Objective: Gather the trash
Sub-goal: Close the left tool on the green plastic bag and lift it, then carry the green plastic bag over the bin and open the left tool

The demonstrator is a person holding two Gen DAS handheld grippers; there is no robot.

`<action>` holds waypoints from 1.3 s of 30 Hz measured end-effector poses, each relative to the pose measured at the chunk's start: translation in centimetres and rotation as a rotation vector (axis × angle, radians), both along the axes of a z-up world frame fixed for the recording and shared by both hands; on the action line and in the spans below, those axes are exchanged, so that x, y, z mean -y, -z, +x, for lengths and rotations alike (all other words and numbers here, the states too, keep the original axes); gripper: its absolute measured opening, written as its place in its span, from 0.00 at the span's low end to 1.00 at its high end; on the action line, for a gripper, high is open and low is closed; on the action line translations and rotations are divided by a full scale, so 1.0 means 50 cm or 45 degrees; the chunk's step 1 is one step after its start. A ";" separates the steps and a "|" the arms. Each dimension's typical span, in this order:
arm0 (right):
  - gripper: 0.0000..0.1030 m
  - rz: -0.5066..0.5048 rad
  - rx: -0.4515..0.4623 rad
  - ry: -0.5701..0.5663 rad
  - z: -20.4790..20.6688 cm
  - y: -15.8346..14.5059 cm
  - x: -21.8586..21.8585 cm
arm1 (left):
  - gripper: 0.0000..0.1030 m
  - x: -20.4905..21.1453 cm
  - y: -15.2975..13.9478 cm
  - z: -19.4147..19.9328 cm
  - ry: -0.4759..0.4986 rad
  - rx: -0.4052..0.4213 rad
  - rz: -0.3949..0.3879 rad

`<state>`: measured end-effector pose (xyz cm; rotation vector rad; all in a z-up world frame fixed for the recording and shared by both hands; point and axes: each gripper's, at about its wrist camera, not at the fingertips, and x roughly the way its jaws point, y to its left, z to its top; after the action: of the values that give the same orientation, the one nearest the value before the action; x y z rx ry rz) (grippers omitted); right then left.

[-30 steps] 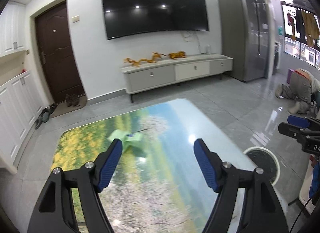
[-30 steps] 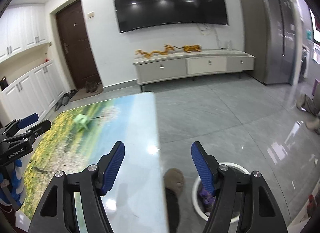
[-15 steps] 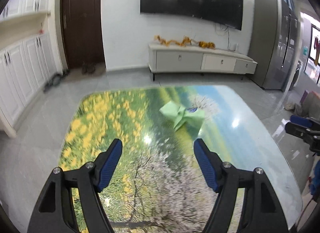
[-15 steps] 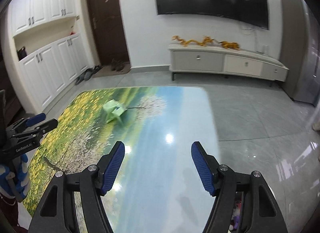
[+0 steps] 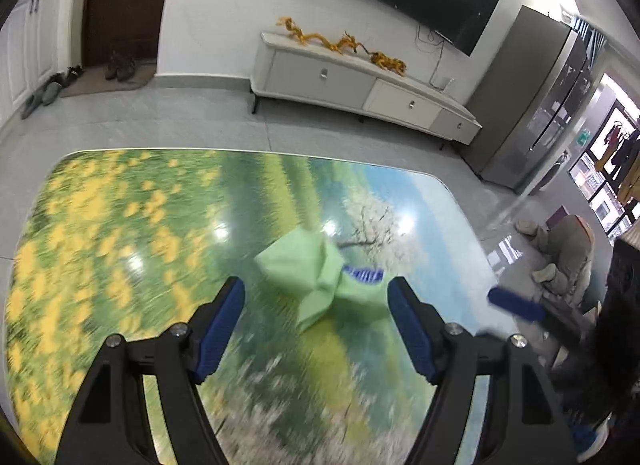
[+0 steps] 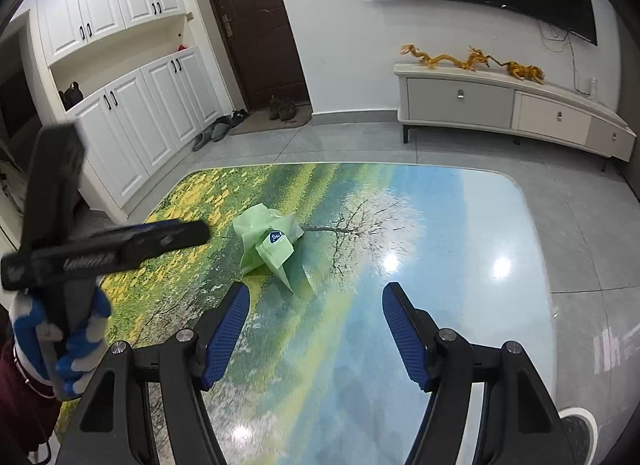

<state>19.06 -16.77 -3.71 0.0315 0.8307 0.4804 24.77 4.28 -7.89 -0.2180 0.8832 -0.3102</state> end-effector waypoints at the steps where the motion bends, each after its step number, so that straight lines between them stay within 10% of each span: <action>1: 0.65 0.000 -0.006 -0.002 0.004 0.006 -0.002 | 0.70 0.010 0.005 0.014 -0.009 -0.005 0.022; 8: 0.65 -0.002 -0.055 0.027 0.008 0.044 0.023 | 0.69 0.070 0.051 0.062 -0.001 -0.063 0.111; 15: 0.65 0.018 -0.072 0.090 -0.031 0.051 0.062 | 0.32 0.089 0.072 0.030 0.045 -0.047 0.109; 39: 0.65 0.183 0.028 -0.066 -0.231 0.055 0.049 | 0.25 0.029 0.053 -0.199 -0.258 -0.229 0.194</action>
<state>7.50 -19.23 -6.44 0.1375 0.7753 0.5876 14.80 2.81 -10.53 -0.1938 1.0489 -0.0344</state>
